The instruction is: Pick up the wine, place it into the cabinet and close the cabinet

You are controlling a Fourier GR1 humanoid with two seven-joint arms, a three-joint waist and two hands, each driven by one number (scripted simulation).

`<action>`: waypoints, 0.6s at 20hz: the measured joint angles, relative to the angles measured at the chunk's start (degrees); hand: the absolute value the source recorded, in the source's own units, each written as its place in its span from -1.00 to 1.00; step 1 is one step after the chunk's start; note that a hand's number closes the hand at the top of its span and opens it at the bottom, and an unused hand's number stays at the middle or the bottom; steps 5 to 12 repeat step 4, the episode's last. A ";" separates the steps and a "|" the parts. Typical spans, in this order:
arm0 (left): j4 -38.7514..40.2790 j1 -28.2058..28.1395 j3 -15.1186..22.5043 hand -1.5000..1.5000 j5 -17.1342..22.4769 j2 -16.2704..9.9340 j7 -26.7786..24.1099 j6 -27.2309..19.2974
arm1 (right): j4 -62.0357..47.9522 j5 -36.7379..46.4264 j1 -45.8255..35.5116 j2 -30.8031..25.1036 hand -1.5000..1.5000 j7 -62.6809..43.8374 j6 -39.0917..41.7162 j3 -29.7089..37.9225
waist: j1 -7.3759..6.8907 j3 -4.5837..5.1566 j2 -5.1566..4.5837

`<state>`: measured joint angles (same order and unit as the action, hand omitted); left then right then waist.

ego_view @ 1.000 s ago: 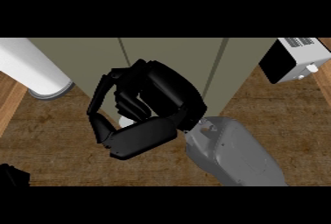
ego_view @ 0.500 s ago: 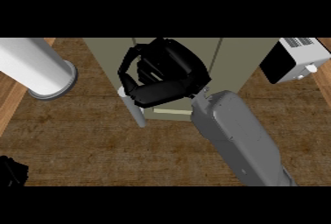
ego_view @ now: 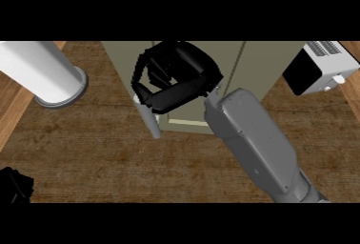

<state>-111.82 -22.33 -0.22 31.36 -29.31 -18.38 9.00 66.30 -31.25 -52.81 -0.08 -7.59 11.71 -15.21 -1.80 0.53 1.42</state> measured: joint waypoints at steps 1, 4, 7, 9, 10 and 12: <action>0.33 0.39 0.04 1.00 -0.11 -0.02 0.01 0.23 | -0.83 -0.14 -0.26 -0.18 1.00 0.80 1.39 0.20 | -0.16 0.05 0.06; 0.37 0.91 0.01 1.00 -0.22 0.11 0.29 0.47 | -2.55 -0.23 -1.26 -0.09 1.00 1.28 2.87 0.56 | -0.28 0.07 0.12; 0.37 0.91 0.01 1.00 -0.22 0.11 0.29 0.47 | -2.55 -0.23 -1.26 -0.09 1.00 1.28 2.87 0.56 | -0.28 0.07 0.12; 0.37 0.91 0.01 1.00 -0.22 0.11 0.29 0.47 | -2.55 -0.23 -1.26 -0.09 1.00 1.28 2.87 0.56 | -0.28 0.07 0.12; 0.37 0.91 0.01 1.00 -0.22 0.11 0.29 0.47 | -2.55 -0.23 -1.26 -0.09 1.00 1.28 2.87 0.56 | -0.28 0.07 0.12; 0.37 0.91 0.01 1.00 -0.22 0.11 0.29 0.47 | -2.55 -0.23 -1.26 -0.09 1.00 1.28 2.87 0.56 | -0.28 0.07 0.12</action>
